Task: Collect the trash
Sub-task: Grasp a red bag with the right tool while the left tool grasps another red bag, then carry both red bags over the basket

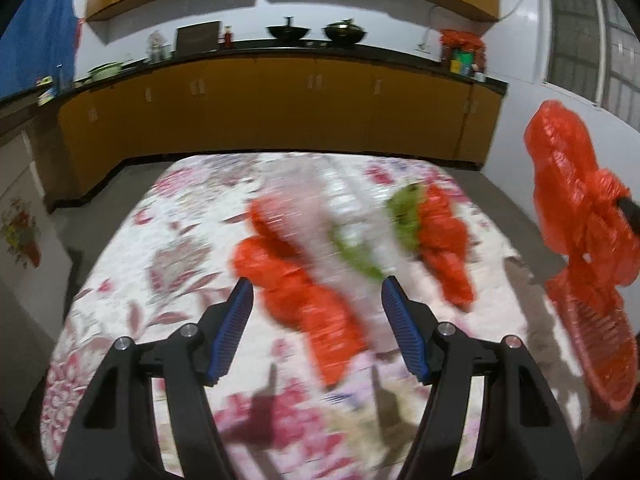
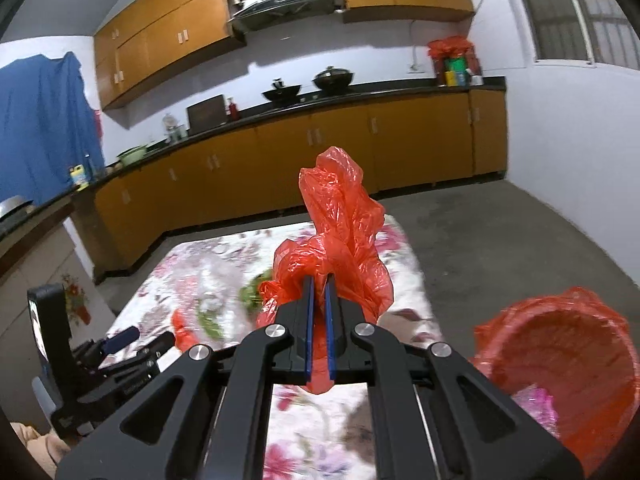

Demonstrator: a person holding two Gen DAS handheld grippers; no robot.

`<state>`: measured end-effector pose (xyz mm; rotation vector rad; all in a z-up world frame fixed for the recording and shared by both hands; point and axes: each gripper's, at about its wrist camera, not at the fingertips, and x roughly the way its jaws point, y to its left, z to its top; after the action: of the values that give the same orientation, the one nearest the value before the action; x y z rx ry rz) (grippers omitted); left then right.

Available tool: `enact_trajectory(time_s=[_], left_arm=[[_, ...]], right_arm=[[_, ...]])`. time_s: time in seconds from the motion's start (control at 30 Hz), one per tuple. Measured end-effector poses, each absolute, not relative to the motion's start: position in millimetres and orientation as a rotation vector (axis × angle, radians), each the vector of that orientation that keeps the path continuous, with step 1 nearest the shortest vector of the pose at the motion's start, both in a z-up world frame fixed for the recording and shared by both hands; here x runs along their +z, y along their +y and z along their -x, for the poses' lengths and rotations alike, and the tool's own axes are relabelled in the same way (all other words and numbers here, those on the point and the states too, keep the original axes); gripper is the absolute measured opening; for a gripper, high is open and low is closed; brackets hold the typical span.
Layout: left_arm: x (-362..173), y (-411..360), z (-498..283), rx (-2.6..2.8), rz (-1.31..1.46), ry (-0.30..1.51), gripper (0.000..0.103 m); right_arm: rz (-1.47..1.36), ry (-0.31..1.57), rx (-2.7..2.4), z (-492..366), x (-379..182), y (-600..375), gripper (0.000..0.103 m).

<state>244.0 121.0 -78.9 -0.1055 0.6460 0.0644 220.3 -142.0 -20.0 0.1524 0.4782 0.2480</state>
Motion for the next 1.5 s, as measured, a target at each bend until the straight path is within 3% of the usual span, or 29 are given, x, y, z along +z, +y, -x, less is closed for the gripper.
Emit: enact_trajectory(time_s=[0.2,0.5,0.6,0.63,0.73,1.13,1.5], left_arm=[[-76,59,-280,-0.043,0.086,0.679,0.06],[-116,5,-333,-0.015,0.023,0.825,0.054],[-131,-1,-346,0.001,0.003,0.87,0.032],[-135,0,-350,-0.003,0.011,0.886,0.02],[-137,5,-348,-0.031,0.043,0.875,0.012],[-81,6,-280,-0.162,0.041,0.724,0.01],[-35,-46,-238,-0.326,0.026,0.663,0.01]], right_arm=[[-0.178,0.488,0.18,-217,-29,-176,0.006],[-0.221,0.524,0.132,-213,-48,-219,0.006],[-0.23,0.535,0.128,-212,-54,-226,0.006],[-0.232,0.538,0.127,-211,-55,-228,0.006],[-0.238,0.536,0.12,-208,-55,-234,0.006],[-0.252,0.496,0.077,-181,-41,-250,0.006],[-0.264,0.45,-0.014,-146,-23,-285,0.006]])
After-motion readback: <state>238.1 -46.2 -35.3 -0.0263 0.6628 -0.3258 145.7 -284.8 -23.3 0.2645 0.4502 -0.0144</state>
